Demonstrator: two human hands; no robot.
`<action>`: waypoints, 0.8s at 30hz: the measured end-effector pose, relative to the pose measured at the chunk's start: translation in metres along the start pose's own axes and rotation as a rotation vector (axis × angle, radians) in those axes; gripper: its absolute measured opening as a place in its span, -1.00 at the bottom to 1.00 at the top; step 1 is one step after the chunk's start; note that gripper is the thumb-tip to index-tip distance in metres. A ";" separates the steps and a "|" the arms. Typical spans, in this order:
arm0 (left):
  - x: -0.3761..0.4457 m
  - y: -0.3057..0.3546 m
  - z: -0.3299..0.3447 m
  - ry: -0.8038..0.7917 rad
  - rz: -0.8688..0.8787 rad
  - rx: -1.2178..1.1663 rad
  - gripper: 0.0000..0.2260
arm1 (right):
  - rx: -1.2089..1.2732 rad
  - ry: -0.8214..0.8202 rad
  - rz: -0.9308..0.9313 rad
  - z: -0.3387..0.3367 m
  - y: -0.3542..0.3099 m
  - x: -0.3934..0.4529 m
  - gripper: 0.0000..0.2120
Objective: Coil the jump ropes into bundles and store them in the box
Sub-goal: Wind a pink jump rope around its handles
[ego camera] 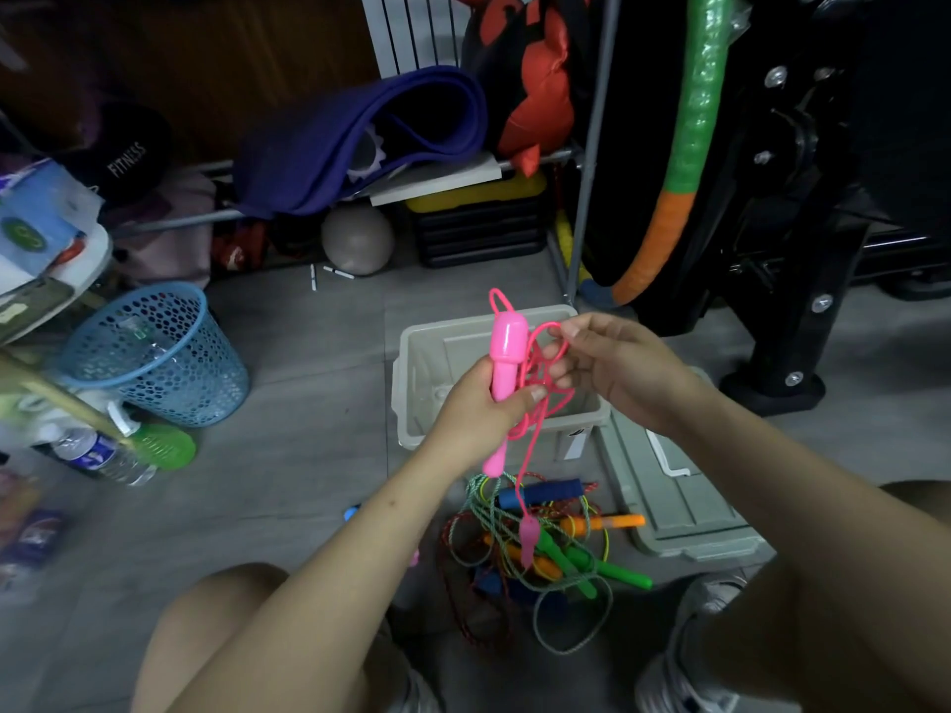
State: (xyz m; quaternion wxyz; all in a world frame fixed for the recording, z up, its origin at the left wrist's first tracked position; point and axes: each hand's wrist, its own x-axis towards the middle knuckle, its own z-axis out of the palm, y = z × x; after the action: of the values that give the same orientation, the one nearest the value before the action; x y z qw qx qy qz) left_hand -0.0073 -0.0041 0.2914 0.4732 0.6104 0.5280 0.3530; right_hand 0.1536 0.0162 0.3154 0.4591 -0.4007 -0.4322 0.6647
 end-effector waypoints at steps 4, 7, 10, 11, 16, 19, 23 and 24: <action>0.000 0.001 0.002 -0.034 0.015 -0.026 -0.74 | 0.071 -0.055 -0.022 0.004 0.001 -0.001 -0.82; -0.001 0.000 0.003 -0.025 0.006 -0.017 -0.74 | 0.120 -0.086 -0.024 0.007 0.000 -0.001 -0.79; -0.002 0.001 0.004 -0.061 -0.009 -0.045 -0.78 | 0.121 -0.076 -0.047 0.007 -0.002 -0.002 -0.79; -0.001 0.002 0.003 -0.065 -0.015 -0.024 -0.81 | 0.106 -0.056 -0.065 0.007 -0.003 -0.001 -0.80; 0.000 0.005 -0.001 -0.015 -0.056 -0.009 -0.89 | -0.349 0.157 -0.183 0.002 -0.004 0.002 -0.89; 0.003 0.005 -0.006 0.077 -0.087 -0.030 -0.89 | -0.538 0.265 -0.088 0.002 0.011 -0.001 -0.87; 0.008 0.001 -0.013 0.143 -0.118 -0.171 -0.92 | -0.682 0.155 0.186 0.008 0.030 -0.013 -0.61; 0.009 0.001 -0.014 0.155 -0.121 -0.243 -0.93 | -0.726 0.121 0.202 0.008 0.034 -0.015 -0.58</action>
State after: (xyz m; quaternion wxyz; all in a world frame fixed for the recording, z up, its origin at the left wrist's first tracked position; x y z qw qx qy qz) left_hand -0.0182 0.0078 0.2954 0.5219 0.4865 0.5523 0.4313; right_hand 0.1409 -0.0069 0.2874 0.2444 -0.6164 -0.5698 0.4855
